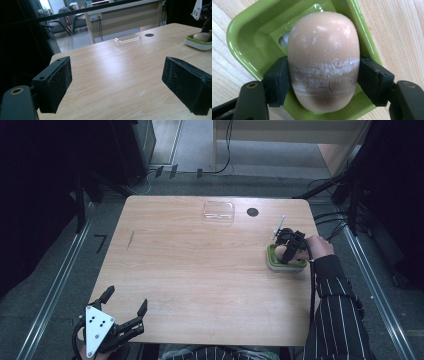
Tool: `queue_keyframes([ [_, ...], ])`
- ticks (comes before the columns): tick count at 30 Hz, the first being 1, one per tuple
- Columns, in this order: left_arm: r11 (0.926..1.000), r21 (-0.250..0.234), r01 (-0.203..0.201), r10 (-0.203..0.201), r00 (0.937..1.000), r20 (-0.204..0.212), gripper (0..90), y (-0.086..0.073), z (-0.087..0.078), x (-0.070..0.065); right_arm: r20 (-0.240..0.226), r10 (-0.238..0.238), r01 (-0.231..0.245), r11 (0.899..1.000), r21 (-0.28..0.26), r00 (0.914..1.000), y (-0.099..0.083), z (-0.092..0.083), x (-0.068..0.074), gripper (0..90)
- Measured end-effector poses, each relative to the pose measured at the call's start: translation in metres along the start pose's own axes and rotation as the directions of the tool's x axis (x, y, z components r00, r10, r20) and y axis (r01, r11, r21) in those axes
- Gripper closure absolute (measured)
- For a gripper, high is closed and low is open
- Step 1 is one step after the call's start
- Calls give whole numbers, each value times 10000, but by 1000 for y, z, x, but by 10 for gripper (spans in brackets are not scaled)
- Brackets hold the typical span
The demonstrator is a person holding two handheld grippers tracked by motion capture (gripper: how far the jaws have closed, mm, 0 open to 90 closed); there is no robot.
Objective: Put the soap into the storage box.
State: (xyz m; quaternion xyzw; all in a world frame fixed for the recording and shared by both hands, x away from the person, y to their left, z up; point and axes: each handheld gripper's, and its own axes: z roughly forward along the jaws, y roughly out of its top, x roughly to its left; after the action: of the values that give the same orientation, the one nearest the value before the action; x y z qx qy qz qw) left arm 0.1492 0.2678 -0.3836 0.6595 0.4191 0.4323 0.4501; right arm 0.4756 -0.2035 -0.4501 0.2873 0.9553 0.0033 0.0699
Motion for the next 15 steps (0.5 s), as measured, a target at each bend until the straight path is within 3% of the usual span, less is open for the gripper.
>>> queue_keyframes([
  [15,10000,-57,70,-70,10000,35,96,0,0,1,12,276,-275,9993,-237,9996,-3,-5,-1,259],
])
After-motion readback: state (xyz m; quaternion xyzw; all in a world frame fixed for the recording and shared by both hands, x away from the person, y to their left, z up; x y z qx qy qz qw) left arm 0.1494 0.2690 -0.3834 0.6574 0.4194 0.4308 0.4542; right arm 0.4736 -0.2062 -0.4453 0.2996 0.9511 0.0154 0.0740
